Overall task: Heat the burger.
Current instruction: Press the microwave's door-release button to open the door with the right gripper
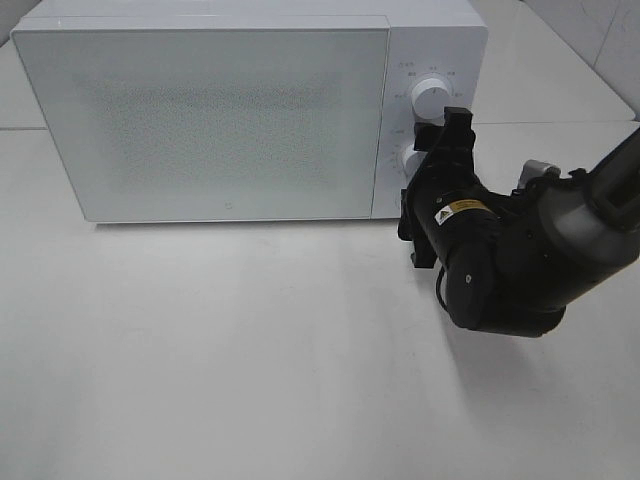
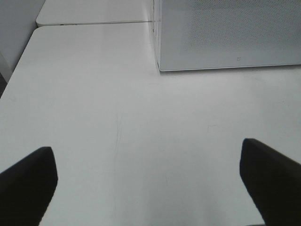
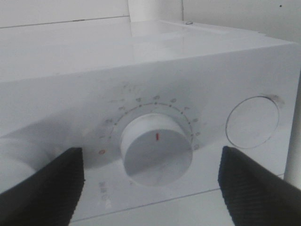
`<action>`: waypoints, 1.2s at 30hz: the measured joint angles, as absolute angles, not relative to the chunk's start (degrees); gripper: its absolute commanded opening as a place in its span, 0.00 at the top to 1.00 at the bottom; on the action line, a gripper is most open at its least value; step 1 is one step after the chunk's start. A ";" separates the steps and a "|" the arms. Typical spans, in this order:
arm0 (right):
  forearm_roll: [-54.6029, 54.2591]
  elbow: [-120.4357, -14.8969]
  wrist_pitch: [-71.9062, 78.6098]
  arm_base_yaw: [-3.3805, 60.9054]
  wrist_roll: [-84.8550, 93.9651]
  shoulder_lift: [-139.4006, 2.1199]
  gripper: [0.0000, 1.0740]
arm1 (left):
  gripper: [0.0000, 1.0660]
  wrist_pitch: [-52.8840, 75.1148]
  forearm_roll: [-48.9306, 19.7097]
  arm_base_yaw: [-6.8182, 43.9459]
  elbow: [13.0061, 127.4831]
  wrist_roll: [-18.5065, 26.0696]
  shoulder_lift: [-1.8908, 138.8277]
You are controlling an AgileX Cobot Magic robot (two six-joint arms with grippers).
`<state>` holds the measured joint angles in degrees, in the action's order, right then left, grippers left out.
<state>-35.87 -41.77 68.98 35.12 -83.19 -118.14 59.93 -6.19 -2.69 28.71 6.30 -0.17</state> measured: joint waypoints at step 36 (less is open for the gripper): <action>-22.63 -29.28 7.96 31.05 -21.66 -81.42 0.29 | 0.06 59.93 -6.19 -2.69 28.71 6.30 -0.17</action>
<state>-22.63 -29.28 7.96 31.05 -21.66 -81.42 59.93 -6.19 -2.69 28.71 6.30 -0.17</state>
